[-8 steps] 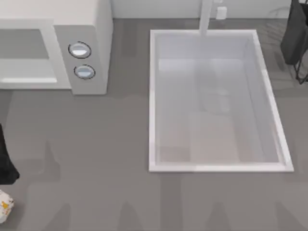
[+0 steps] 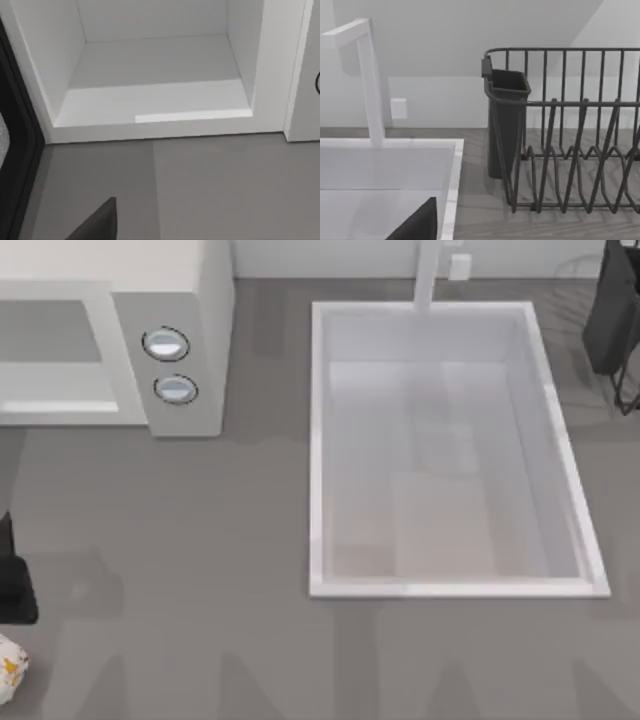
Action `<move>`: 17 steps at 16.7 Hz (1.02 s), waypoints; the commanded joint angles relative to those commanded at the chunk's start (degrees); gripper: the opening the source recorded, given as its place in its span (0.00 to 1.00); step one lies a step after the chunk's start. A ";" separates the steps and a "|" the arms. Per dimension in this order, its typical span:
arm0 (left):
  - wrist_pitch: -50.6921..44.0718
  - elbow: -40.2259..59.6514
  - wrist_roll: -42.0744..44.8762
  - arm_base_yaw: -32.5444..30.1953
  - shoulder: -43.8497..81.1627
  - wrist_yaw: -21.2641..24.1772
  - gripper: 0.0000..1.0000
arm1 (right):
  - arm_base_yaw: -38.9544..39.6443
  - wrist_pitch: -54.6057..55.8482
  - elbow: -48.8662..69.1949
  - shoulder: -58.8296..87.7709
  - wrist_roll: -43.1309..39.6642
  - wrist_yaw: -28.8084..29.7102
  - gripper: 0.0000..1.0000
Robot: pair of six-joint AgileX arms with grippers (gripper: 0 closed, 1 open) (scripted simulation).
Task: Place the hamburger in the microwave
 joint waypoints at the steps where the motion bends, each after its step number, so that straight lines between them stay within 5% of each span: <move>1: -3.03 2.35 1.13 0.31 4.14 0.01 1.00 | 0.00 0.00 0.00 0.00 0.00 0.00 1.00; 11: -35.88 28.21 13.64 3.59 52.32 -0.16 1.00 | 0.00 0.00 0.00 0.00 0.00 0.00 1.00; 17: -44.91 35.34 17.38 4.41 65.13 -0.18 1.00 | 0.00 0.00 0.00 0.00 0.00 0.00 1.00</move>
